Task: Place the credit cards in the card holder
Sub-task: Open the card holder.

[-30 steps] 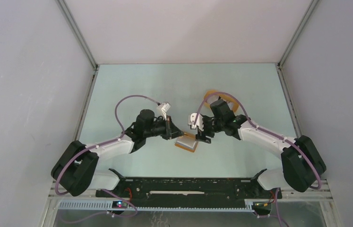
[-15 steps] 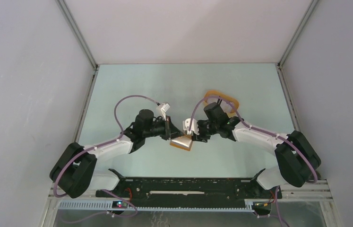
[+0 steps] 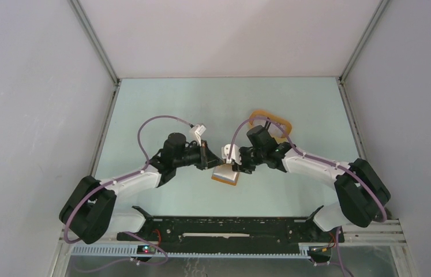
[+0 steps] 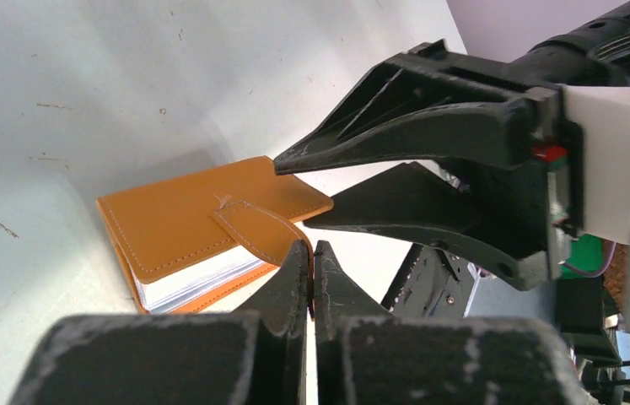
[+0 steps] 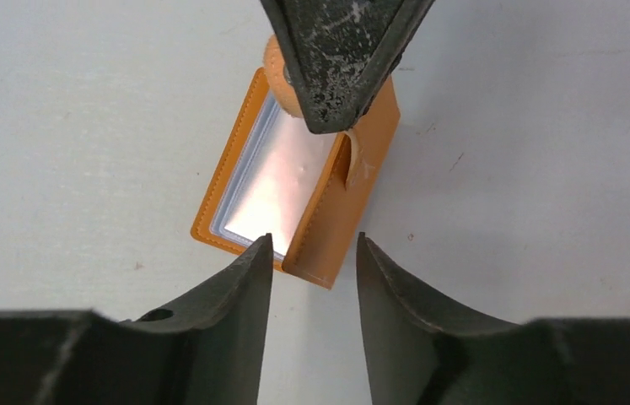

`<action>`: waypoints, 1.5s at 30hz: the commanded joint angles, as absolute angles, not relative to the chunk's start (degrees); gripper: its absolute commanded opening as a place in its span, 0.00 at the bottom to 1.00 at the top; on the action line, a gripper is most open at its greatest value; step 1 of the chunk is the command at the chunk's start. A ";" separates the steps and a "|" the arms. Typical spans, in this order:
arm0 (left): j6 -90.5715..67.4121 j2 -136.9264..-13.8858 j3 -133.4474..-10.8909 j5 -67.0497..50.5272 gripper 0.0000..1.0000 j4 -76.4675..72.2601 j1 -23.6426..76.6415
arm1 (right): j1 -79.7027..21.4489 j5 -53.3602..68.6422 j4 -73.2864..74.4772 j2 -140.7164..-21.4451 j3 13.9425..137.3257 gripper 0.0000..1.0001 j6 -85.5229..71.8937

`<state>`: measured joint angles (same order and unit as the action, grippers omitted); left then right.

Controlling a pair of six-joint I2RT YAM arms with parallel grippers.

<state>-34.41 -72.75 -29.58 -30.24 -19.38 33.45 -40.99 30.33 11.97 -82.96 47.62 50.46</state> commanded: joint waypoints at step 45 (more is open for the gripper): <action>-1.69 -64.33 -9.91 -16.51 0.87 -52.03 51.04 | -30.98 50.17 59.27 -94.72 68.57 0.00 75.17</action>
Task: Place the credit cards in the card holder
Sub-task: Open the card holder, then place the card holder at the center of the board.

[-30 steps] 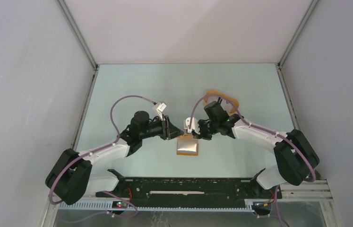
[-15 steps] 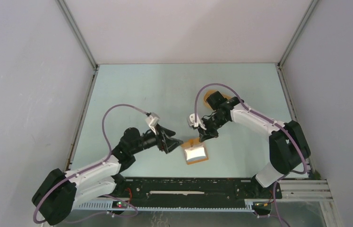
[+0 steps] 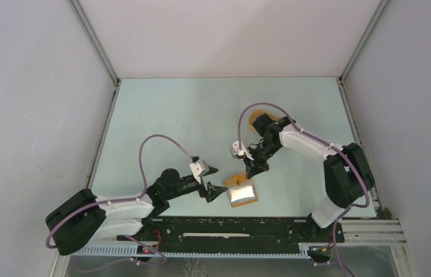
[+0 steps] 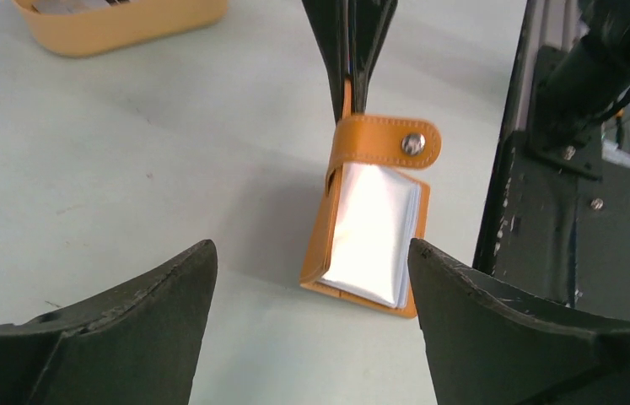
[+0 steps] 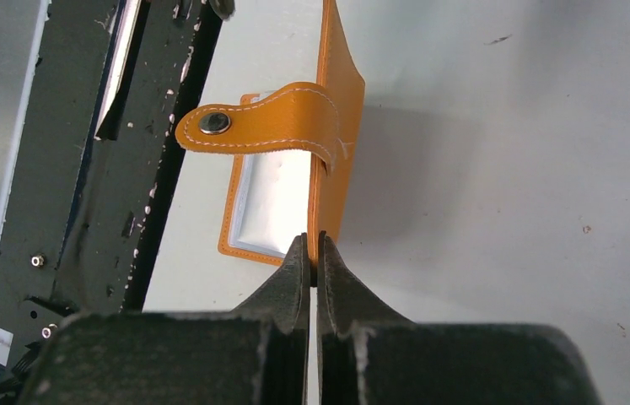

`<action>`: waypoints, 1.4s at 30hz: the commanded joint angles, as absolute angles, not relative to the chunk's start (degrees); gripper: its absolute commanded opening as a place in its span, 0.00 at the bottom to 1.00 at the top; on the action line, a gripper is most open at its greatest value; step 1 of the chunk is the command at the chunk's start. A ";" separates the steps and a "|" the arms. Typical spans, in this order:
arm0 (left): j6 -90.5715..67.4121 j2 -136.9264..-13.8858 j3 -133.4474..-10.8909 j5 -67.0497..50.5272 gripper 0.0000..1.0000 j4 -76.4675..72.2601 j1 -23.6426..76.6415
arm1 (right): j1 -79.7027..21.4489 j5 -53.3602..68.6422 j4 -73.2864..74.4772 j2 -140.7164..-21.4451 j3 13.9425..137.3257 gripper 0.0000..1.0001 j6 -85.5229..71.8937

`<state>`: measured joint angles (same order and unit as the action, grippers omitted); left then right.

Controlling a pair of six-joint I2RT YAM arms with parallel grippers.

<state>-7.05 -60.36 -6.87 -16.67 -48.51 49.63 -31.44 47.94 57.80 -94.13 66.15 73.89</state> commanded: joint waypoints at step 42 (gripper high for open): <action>-46.05 -90.64 -12.15 -0.37 0.00 -67.64 46.74 | -30.03 47.48 43.30 -73.92 52.36 0.62 79.04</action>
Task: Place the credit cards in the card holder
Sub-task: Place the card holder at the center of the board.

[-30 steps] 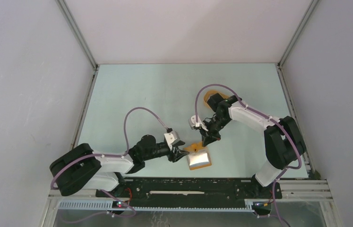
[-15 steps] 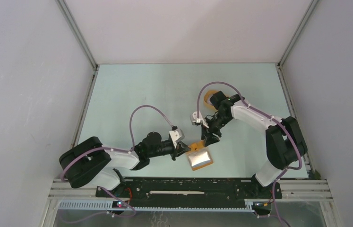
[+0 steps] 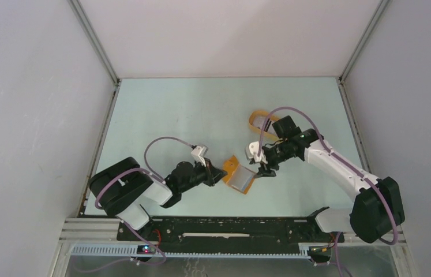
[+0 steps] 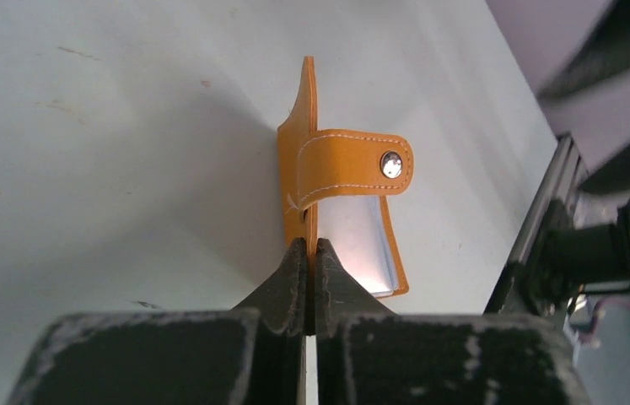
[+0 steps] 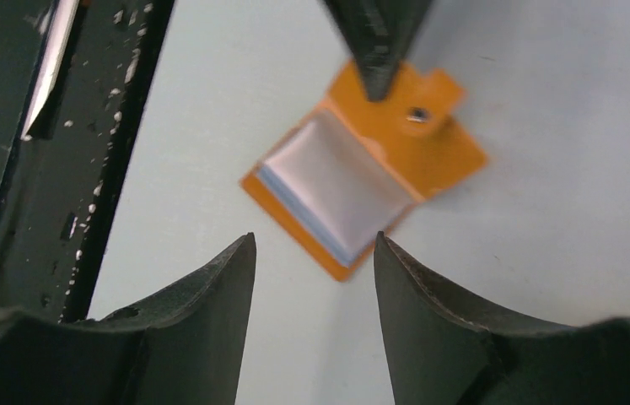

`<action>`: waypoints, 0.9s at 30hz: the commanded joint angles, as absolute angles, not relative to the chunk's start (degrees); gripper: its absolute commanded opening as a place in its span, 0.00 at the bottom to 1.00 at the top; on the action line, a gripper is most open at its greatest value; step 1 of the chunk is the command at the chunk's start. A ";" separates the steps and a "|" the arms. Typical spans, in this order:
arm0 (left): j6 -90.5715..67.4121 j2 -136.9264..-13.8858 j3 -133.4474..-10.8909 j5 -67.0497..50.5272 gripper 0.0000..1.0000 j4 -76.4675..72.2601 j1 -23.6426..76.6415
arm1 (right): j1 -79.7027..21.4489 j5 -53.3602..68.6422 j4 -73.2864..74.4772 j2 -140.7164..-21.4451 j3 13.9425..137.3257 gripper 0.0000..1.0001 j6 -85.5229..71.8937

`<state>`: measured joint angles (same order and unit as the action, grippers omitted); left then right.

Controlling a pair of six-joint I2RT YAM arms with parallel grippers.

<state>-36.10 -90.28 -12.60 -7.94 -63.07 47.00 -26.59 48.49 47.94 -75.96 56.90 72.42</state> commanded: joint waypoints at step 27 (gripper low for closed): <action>-51.62 -94.48 -9.07 8.89 0.18 -72.55 47.03 | -34.01 34.58 33.47 -91.32 58.71 0.27 55.21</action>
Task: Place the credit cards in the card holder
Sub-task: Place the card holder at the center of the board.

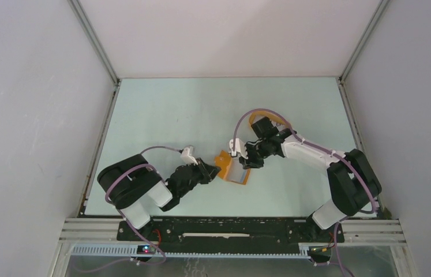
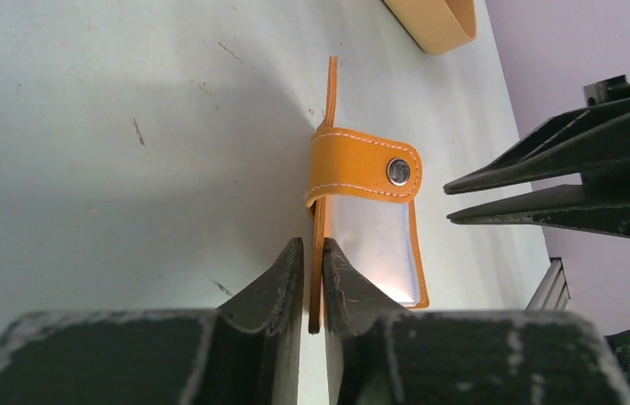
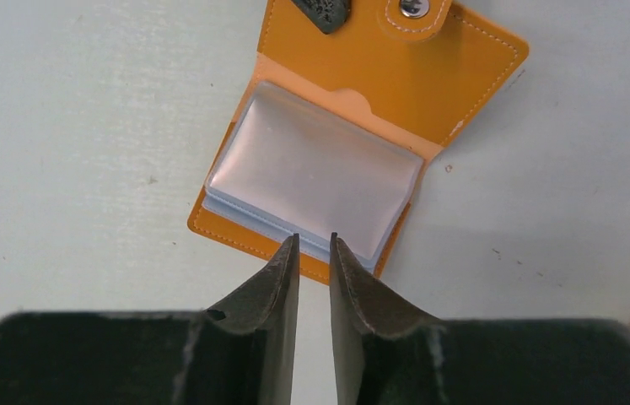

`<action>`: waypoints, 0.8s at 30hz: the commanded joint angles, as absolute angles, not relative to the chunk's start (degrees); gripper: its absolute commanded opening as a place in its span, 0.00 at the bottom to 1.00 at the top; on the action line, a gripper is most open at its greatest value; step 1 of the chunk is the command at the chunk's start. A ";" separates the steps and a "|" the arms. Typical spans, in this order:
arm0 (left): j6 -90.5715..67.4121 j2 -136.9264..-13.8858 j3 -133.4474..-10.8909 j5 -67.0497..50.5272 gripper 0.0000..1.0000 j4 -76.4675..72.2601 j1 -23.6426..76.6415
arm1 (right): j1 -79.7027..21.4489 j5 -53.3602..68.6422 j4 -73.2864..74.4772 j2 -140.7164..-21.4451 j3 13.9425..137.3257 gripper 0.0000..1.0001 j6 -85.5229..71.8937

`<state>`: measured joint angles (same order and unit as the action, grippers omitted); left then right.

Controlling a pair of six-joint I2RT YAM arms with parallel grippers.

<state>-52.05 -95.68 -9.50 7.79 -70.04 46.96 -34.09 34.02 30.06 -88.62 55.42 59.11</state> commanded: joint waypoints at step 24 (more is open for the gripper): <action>-65.12 -99.64 -8.68 28.62 0.01 -76.44 56.73 | -17.80 53.35 16.21 -91.35 52.95 0.74 -10.23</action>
<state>-61.87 -99.37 -8.05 22.09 -75.94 55.64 -19.00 54.50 29.91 -98.30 59.46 9.82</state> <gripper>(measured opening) 0.038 0.668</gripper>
